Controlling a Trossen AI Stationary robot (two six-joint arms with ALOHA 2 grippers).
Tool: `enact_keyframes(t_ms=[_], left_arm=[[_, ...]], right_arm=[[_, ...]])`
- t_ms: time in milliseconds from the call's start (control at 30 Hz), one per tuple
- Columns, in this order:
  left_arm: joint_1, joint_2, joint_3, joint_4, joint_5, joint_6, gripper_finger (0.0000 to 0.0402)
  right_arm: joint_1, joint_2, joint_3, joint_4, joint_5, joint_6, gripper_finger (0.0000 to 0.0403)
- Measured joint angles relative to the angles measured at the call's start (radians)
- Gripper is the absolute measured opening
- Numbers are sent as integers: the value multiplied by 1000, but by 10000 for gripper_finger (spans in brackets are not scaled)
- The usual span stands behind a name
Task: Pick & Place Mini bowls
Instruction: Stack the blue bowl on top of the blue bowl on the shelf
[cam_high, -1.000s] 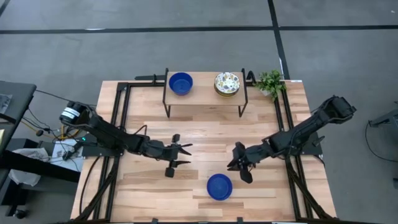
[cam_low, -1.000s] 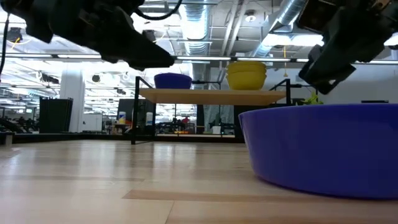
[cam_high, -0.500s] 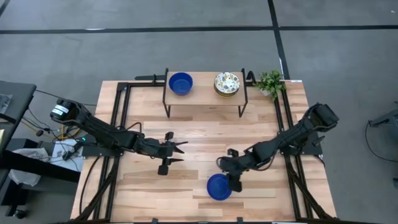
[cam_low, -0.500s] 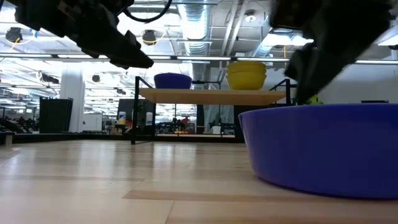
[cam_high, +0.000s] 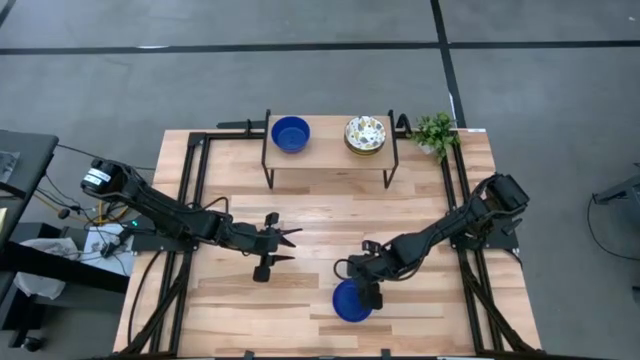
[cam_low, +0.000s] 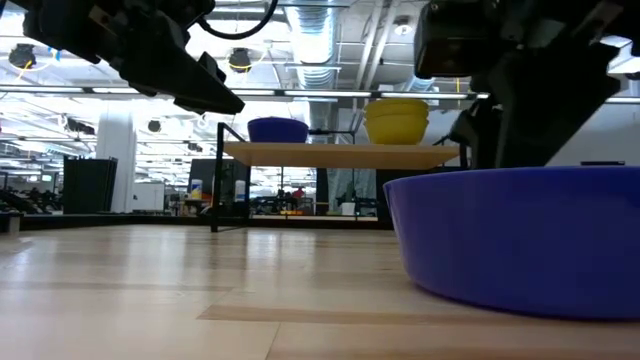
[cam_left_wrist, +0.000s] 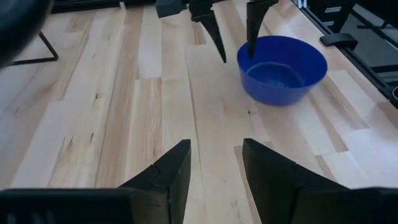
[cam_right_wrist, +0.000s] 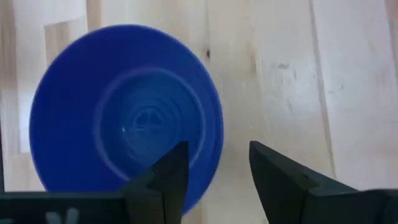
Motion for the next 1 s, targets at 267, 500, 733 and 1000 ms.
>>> enact_keyframes(t_ms=[267, 500, 733, 1000], left_arm=[[0, 0, 0, 1, 0, 0, 145], [0, 0, 0, 1, -1, 0, 145], [0, 0, 0, 1, -1, 0, 145], [0, 1, 0, 1, -1, 0, 145]], right_arm=[[-6, -2, 0, -8, -1, 0, 137], [-6, -1, 0, -8, -9, 0, 96], [-32, -1, 0, -8, -64, 0, 8], [-83, -1, 0, -8, -71, 23, 2]])
